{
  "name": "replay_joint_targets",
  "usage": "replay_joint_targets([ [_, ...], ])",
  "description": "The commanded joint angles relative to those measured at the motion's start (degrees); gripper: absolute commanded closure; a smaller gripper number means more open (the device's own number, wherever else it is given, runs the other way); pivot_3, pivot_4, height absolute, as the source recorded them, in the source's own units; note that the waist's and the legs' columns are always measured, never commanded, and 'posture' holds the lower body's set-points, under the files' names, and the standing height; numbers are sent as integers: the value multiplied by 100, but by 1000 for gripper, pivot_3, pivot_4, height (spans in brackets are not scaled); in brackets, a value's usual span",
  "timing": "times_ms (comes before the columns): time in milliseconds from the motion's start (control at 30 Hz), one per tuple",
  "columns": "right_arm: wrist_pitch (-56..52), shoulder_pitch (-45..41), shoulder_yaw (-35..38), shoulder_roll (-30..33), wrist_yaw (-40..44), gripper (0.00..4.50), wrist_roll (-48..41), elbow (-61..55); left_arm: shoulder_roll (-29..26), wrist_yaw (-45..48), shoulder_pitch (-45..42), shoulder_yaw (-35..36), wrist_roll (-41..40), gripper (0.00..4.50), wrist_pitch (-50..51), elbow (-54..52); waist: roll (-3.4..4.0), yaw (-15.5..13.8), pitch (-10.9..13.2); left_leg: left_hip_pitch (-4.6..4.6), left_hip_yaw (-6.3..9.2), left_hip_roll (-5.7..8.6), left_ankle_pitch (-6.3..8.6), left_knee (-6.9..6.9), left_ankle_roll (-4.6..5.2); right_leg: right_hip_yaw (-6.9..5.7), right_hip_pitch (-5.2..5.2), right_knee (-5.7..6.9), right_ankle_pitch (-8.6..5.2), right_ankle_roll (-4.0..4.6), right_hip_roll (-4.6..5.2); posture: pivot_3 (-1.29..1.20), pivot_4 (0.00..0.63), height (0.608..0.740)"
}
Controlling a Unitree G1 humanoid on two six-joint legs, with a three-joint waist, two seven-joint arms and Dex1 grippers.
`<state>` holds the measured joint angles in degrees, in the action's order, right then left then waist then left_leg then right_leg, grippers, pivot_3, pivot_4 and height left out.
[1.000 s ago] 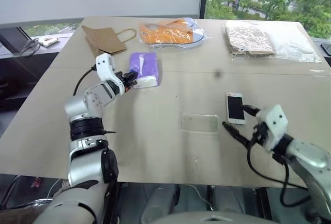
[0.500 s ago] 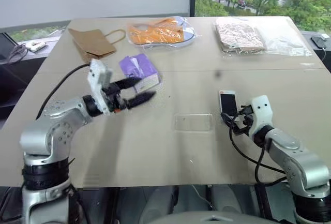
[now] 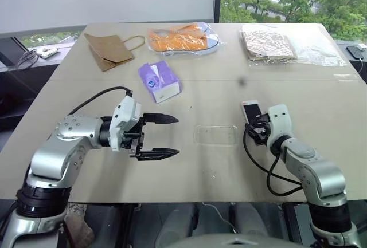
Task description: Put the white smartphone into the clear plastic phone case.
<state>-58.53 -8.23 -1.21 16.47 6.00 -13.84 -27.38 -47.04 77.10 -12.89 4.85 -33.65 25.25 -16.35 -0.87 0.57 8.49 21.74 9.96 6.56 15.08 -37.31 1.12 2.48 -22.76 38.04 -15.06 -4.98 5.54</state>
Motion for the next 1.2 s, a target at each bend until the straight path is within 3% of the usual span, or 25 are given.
replay_joint_targets([
  [33,-354,257,-4,258,106,1559,86,150,64,-90,47,-57,67,0,-200,-20,0,3,0,0,0,0,-2,1,-5,0,0,-1,0,0,1,0,150,740],
  [200,646,361,109,1169,925,1559,106,109,217,-365,219,-133,181,0,-267,-31,3,-42,1,8,1,3,-9,10,-15,-6,-1,-18,-1,-2,7,0,150,740],
  [433,2036,57,554,2168,3171,1559,-954,-212,280,-472,479,-248,428,0,-492,211,26,19,20,15,-4,-2,-4,14,-6,-3,-3,-20,-2,-3,6,0,150,740],
  [533,2066,-477,131,2503,3961,1559,-1175,-255,257,-488,473,-437,665,0,-603,402,38,112,27,12,-8,-18,6,18,8,2,-5,-18,-2,-3,-5,0,150,740],
  [700,2275,-1400,-1177,3026,5030,1559,-582,299,341,-569,438,-769,1075,0,-863,672,36,109,29,17,-8,-18,5,15,8,-3,-6,-23,-2,-2,-4,0,150,740],
  [1200,3419,-2455,-2485,3164,6292,1561,810,1830,659,-1088,504,-1047,1606,0,-1193,931,32,20,30,95,-7,-12,-9,0,-16,-3,-84,-13,0,-1,3,0,150,740],
])
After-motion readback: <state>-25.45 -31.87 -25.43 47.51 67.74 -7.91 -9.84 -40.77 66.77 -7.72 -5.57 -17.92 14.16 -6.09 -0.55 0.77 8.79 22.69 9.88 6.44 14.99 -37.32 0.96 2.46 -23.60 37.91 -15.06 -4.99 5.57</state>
